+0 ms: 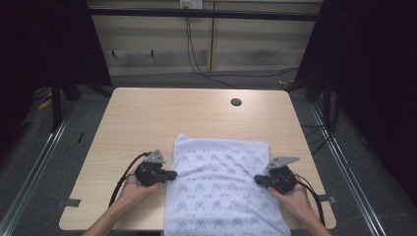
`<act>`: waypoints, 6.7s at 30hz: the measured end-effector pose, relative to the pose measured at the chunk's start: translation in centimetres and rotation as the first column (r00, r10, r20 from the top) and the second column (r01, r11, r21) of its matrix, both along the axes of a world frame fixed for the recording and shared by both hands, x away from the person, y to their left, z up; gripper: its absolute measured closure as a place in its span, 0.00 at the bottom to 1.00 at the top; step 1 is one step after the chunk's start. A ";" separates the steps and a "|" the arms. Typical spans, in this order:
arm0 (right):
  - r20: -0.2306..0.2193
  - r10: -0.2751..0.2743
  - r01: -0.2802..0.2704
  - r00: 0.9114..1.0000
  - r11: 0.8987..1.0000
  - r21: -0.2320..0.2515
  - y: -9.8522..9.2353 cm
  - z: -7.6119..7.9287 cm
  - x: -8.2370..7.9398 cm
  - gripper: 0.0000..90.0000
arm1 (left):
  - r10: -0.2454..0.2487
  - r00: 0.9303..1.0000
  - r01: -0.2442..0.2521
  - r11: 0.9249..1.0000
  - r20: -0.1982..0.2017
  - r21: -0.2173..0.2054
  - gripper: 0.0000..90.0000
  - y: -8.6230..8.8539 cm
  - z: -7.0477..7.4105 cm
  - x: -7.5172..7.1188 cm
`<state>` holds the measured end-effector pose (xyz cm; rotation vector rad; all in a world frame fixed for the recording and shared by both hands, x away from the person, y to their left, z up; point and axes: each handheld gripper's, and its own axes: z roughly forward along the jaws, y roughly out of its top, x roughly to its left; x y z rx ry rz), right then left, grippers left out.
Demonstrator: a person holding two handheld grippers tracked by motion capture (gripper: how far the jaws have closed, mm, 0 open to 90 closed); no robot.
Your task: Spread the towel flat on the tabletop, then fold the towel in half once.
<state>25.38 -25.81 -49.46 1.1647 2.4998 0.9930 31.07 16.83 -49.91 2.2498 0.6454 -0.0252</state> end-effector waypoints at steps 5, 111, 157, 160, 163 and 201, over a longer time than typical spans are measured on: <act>-0.031 0.039 -0.038 0.999 0.999 0.018 -0.4 0.4 -3.4 0.87 | -0.050 0.997 0.048 0.998 -0.050 -0.038 0.90 0.9 0.4 -2.3; 0.046 0.179 -0.184 0.983 0.965 0.188 1.6 1.6 -3.7 0.98 | 0.156 0.983 -0.132 0.965 0.093 -0.227 0.96 3.6 3.1 -0.8; 0.019 -0.037 0.034 0.999 0.990 0.135 -4.0 0.4 3.2 0.72 | 0.138 0.990 -0.135 0.988 0.033 -0.078 0.72 0.0 -0.1 3.0; 0.009 -0.022 0.022 1.000 0.995 0.095 -3.3 -0.4 3.2 0.71 | 0.126 0.989 -0.123 0.991 0.076 -0.044 0.73 -0.3 -0.6 3.0; 0.027 -0.021 0.019 0.999 0.998 0.059 -2.7 -0.6 3.0 0.72 | 0.145 0.982 -0.144 0.989 0.121 -0.017 0.90 -0.5 -0.7 2.8; 0.079 -0.139 0.129 0.987 0.985 0.114 -5.3 1.4 5.0 0.69 | 0.228 0.974 -0.224 0.964 0.014 -0.140 0.69 1.5 1.2 5.2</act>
